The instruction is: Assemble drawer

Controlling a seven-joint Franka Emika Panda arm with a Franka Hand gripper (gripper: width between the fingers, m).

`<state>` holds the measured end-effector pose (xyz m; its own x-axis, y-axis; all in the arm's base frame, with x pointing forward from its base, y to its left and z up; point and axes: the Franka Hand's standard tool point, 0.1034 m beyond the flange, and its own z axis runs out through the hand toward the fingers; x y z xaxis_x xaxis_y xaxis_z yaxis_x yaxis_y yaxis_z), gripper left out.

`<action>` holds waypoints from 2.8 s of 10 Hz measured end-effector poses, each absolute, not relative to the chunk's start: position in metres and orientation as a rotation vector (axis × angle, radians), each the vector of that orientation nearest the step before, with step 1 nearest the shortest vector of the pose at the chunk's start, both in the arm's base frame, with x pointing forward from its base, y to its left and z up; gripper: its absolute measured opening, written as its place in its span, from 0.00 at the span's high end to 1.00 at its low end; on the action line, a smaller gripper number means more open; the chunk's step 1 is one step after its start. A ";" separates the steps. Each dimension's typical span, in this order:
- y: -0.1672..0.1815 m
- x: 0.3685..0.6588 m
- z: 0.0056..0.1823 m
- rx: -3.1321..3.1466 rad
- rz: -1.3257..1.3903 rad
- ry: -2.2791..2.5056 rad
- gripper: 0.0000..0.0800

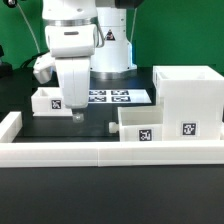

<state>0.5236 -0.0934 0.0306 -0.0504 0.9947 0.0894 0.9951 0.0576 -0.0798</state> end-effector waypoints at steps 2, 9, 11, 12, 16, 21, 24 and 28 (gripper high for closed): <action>-0.078 0.522 0.023 -2.102 -0.021 -2.137 0.19; -0.016 0.531 0.020 -2.205 -0.018 -1.997 0.19; -0.001 0.535 0.021 -2.218 -0.022 -1.978 0.19; 0.003 0.535 0.021 -2.226 -0.021 -1.968 0.19; 0.027 0.545 0.025 -2.269 -0.029 -1.925 0.19; 0.008 0.548 0.030 -2.260 -0.008 -1.938 0.19; -0.033 0.515 0.044 -2.290 0.022 -1.915 0.19; -0.073 0.465 0.067 -2.354 0.038 -1.868 0.19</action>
Offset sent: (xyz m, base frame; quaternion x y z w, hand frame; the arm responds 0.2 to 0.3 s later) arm 0.0039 0.0443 -0.0086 0.0102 0.0096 0.0444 0.9989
